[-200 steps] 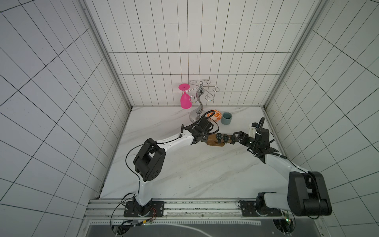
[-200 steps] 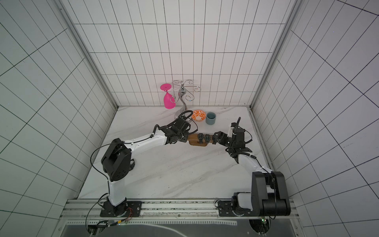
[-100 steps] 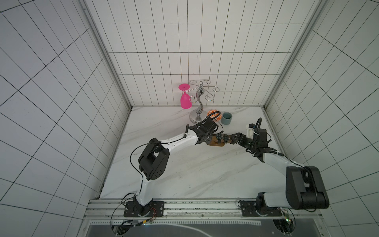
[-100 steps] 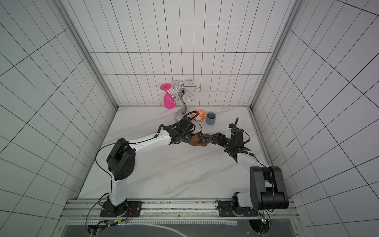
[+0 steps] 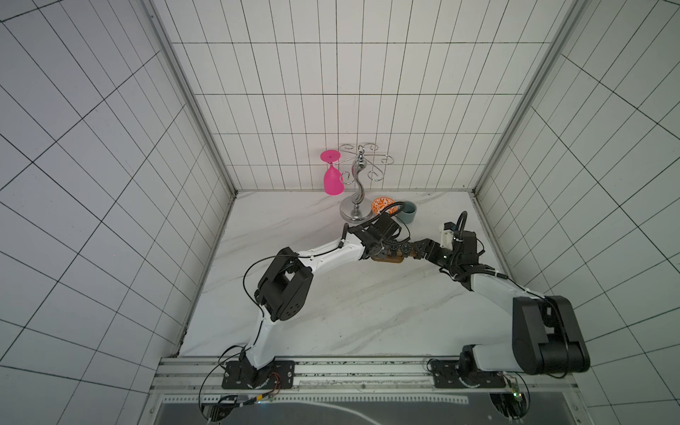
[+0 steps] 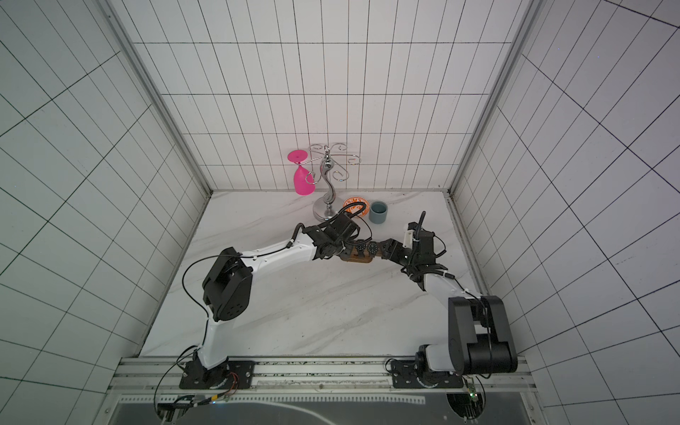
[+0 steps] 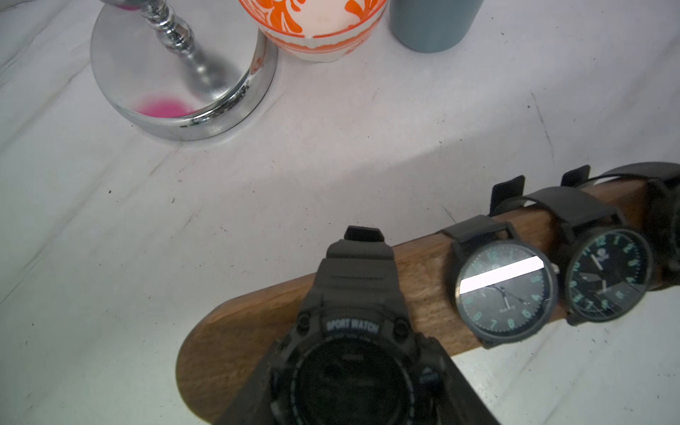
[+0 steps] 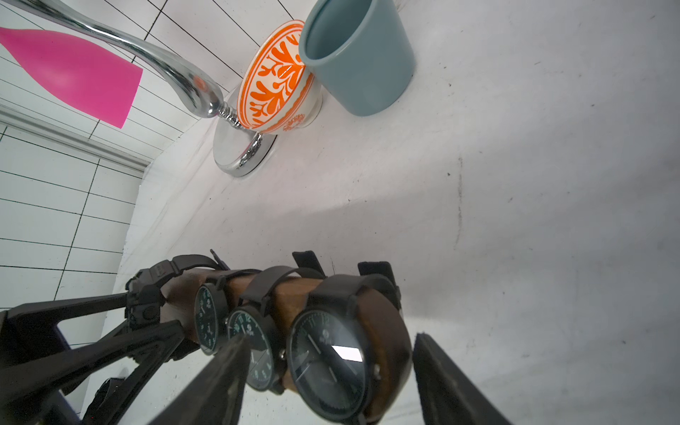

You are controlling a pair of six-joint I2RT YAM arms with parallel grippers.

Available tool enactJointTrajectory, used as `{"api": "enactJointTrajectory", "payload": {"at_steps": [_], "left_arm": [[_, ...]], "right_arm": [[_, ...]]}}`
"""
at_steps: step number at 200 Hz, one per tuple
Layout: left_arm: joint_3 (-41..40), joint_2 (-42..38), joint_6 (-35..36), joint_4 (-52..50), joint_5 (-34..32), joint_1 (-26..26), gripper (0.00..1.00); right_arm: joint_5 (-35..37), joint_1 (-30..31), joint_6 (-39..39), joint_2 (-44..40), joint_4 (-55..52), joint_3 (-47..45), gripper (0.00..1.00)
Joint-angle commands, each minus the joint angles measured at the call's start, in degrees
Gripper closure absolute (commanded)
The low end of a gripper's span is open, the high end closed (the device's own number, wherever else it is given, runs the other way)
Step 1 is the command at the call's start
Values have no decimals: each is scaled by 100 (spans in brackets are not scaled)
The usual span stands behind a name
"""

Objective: Place watch on stand
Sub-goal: Place the watch on the stand, then pick up the watch at the center of the board.

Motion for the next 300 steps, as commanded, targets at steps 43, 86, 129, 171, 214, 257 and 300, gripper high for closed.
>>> {"api": "enactJointTrajectory", "payload": {"at_steps": [43, 86, 129, 171, 214, 257, 300], "left_arm": [[199, 83, 76, 25, 192, -82, 44], [60, -112, 63, 138, 192, -82, 39], [-218, -527, -8, 187, 181, -64, 36], [-1578, -2035, -337, 600, -794, 55, 30], [-3626, -4243, -571, 871, -1398, 711, 24], [-5139, -6249, -807, 469, -1477, 1825, 19], [-6049, -7129, -1480, 197, -990, 2984, 20]], "right_arm": [[-23, 70, -74, -4, 12, -77, 29], [7, 75, -65, -70, -20, -73, 29], [128, 80, -79, -289, -137, -94, 28], [416, 95, 175, -827, -266, -226, 24], [600, 239, 67, -1673, -719, -203, 23], [627, 748, -25, -2173, -945, -242, 23], [832, 1415, -31, -2197, -999, -261, 23]]}}
